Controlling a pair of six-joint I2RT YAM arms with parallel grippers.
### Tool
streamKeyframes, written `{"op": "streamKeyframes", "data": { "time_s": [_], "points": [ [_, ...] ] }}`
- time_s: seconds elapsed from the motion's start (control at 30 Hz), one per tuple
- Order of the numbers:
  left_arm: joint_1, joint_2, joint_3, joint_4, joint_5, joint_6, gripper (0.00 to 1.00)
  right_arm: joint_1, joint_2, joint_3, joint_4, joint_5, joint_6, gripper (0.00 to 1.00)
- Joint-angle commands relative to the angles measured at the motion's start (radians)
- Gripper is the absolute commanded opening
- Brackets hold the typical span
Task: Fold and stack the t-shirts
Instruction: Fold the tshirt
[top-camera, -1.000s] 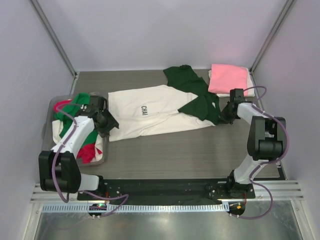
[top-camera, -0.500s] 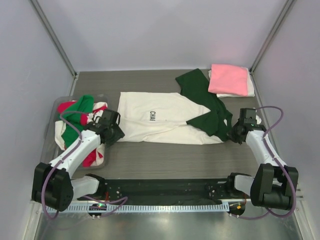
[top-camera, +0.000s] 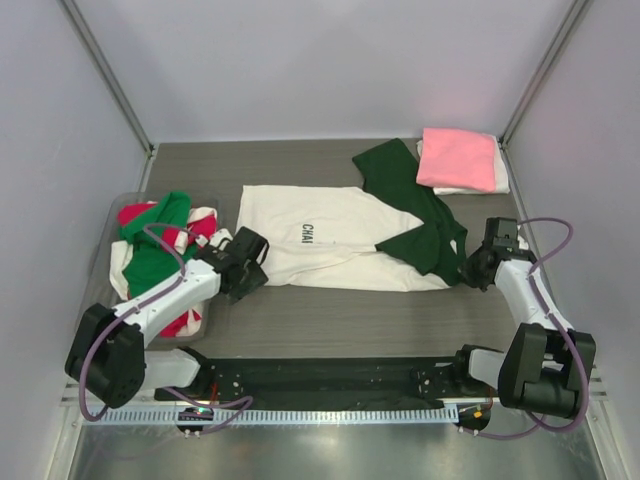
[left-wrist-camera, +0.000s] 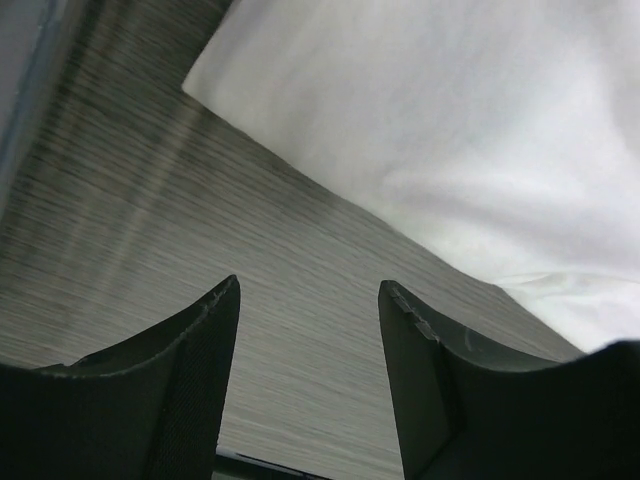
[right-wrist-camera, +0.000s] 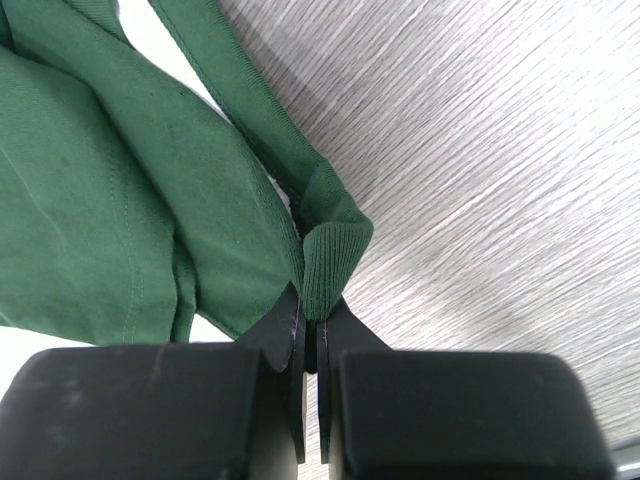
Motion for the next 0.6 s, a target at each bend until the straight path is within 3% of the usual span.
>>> {"op": "streamKeyframes", "data": {
  "time_s": [0.0,0.2,0.37,0.57],
  "points": [
    [-0.018,0.035,0.038,-0.030,-0.056,-0.077,0.59,-0.034,-0.024,0.020,-0.011,0.014,0.003,0.01],
    [-0.065,0.020,-0.057,-0.008,-0.131,-0.172,0.60,-0.200,0.031,0.036,0.003,-0.036,-0.024,0.01],
    [-0.067,-0.005,-0.103,0.039,-0.142,-0.198,0.60,-0.205,0.045,0.037,0.026,-0.099,-0.028,0.01],
    [-0.079,0.077,-0.094,0.050,-0.168,-0.204,0.58,-0.205,0.063,0.006,0.048,-0.108,-0.040,0.01]
  ]
}}
